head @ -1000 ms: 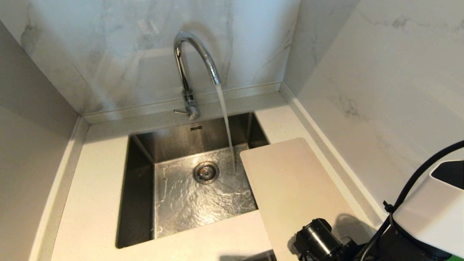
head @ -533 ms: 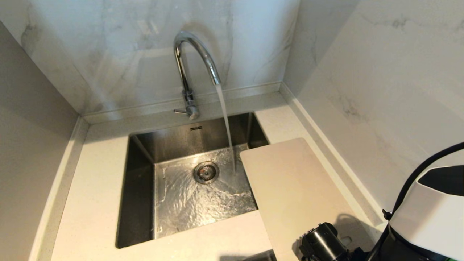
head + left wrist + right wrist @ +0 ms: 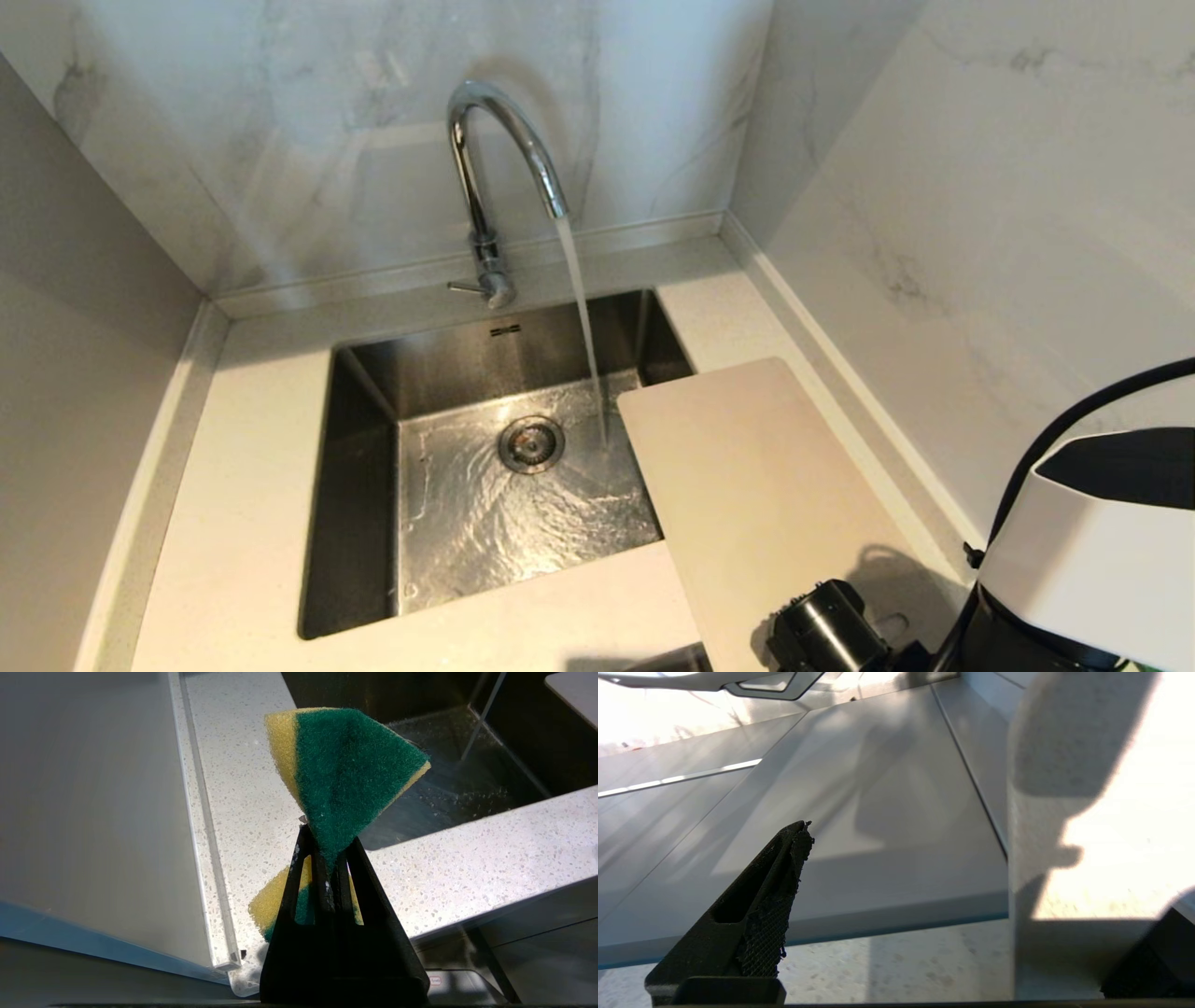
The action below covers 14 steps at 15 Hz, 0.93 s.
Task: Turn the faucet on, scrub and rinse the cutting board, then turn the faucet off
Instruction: Pick up the cutting board
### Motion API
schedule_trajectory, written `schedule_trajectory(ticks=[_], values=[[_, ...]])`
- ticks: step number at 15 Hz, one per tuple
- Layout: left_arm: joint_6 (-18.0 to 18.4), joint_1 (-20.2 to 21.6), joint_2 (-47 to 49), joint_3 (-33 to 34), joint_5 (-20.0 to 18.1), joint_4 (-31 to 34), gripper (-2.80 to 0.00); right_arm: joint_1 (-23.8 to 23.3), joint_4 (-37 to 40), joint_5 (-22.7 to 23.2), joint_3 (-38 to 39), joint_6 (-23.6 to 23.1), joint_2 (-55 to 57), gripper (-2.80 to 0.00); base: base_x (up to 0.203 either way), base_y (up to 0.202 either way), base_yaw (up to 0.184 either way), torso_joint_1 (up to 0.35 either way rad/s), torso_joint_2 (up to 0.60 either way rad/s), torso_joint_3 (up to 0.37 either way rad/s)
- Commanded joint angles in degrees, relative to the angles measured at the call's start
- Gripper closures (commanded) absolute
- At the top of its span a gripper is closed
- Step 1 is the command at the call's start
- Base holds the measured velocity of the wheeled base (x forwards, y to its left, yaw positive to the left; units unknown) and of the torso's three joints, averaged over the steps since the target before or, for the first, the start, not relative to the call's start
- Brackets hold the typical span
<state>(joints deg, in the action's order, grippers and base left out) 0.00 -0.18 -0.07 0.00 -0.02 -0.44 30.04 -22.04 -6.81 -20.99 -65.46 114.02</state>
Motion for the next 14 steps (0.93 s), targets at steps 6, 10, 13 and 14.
schedule_trajectory(ticks=[6, 10, 13, 14], values=[[0.0, 0.0, -0.1, 0.1, 0.0, 0.0, 0.00, -0.5, -0.1, 0.0, -0.6, -0.5, 2.3, -2.80, 0.000, 0.000, 0.000, 0.000, 0.00, 0.000], [0.0, 0.0, 0.0, 0.1, 0.0, 0.0, 0.00, -0.5, -0.1, -0.1, -0.7, -0.6, 2.6, -2.80, 0.000, 0.000, 0.000, 0.000, 0.00, 0.000], [0.0, 0.0, -0.1, 0.0, 0.0, 0.0, 0.00, -0.5, -0.1, -0.2, -1.1, -1.2, 3.0, -2.80, 0.000, 0.000, 0.000, 0.000, 0.00, 0.000], [0.0, 0.0, 0.0, 0.1, 0.0, 0.0, 0.00, -0.5, -0.1, -0.4, -1.2, -1.2, 3.1, -2.80, 0.000, 0.000, 0.000, 0.000, 0.00, 0.000]])
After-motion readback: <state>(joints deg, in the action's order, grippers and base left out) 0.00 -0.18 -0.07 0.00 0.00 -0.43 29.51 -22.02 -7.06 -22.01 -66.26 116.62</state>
